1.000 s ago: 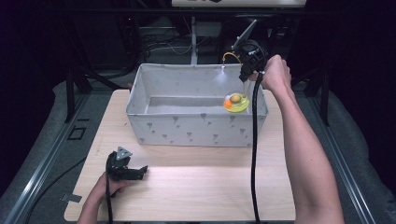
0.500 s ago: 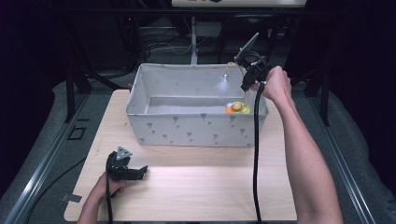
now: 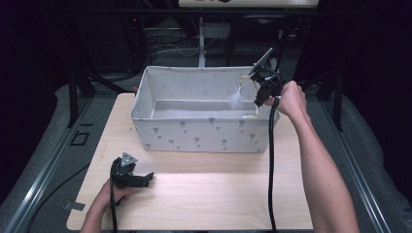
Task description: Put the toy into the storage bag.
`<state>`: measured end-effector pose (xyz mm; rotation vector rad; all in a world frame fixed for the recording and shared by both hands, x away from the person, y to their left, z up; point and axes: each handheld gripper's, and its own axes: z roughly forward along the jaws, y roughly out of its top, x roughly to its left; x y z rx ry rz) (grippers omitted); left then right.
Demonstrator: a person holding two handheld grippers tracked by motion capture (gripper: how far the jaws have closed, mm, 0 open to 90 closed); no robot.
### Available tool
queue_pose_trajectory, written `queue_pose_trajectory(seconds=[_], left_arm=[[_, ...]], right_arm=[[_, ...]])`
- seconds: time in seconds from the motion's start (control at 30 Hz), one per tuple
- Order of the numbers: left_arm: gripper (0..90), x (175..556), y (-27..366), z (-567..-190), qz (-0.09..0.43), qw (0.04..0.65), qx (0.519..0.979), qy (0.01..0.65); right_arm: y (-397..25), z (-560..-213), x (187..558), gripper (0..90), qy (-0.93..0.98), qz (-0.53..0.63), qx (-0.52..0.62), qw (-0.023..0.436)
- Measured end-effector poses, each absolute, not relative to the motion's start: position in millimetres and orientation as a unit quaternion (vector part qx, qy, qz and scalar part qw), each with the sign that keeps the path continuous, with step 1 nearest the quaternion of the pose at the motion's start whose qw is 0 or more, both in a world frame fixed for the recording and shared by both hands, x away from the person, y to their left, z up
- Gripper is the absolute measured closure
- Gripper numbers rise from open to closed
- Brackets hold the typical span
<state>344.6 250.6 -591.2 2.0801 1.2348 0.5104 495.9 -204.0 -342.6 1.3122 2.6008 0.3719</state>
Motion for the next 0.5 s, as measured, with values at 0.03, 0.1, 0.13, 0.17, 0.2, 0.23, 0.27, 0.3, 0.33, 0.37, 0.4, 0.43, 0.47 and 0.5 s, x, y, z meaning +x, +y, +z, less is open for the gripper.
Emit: queue_pose_trajectory(seconds=[0.03,0.1,0.13,0.17,0.2,0.23,0.27,0.3,0.33,0.37,0.4,0.43,0.47,0.5], left_arm=[[0.3,344.6,250.5,-591.3,0.195,0.329,0.795,0.472],[0.3,344.6,250.6,-591.2,0.195,0.328,0.795,0.472],[0.3,344.6,250.6,-591.2,0.195,0.328,0.795,0.472],[0.3,344.6,250.6,-591.2,0.195,0.328,0.795,0.472],[0.3,344.6,250.5,-591.2,0.195,0.328,0.795,0.472],[0.3,344.6,250.5,-591.2,0.195,0.328,0.795,0.472],[0.3,344.6,250.5,-591.2,0.195,0.328,0.795,0.472],[0.3,344.6,250.5,-591.2,0.195,0.328,0.795,0.472],[0.3,344.6,250.5,-591.2,0.195,0.328,0.795,0.472],[0.3,344.5,250.7,-590.9,0.193,0.327,0.796,0.472],[0.3,344.5,250.5,-591.0,0.194,0.328,0.795,0.472],[0.3,344.4,250.3,-591.3,0.196,0.328,0.794,0.472],[0.3,344.5,250.5,-591.0,0.194,0.328,0.795,0.472],[0.3,344.5,250.3,-591.3,0.196,0.328,0.794,0.472]], right_arm=[[-205.0,-344.0,495.4,88.7,0.882,0.122,0.444,0.103],[-207.4,-347.4,493.6,88.7,0.882,0.120,0.445,0.100],[-208.7,-349.1,492.5,88.7,0.881,0.119,0.447,0.099],[-210.7,-351.0,491.5,88.7,0.880,0.120,0.448,0.099],[-213.3,-352.3,490.5,88.7,0.881,0.118,0.449,0.095],[-214.4,-353.8,489.4,88.7,0.878,0.122,0.453,0.096],[-216.5,-354.3,488.5,88.7,0.879,0.120,0.452,0.095],[-218.2,-355.1,487.4,88.7,0.878,0.120,0.453,0.093],[-219.9,-356.1,486.5,88.7,0.878,0.119,0.454,0.093],[-221.3,-357.7,485.5,88.7,0.876,0.122,0.457,0.091],[-223.1,-358.7,484.9,88.7,0.877,0.120,0.457,0.089],[-224.8,-361.0,483.9,88.6,0.874,0.122,0.462,0.089],[-226.3,-361.3,484.0,88.6,0.876,0.118,0.460,0.087],[-227.9,-363.4,483.7,88.6,0.875,0.120,0.462,0.086]])
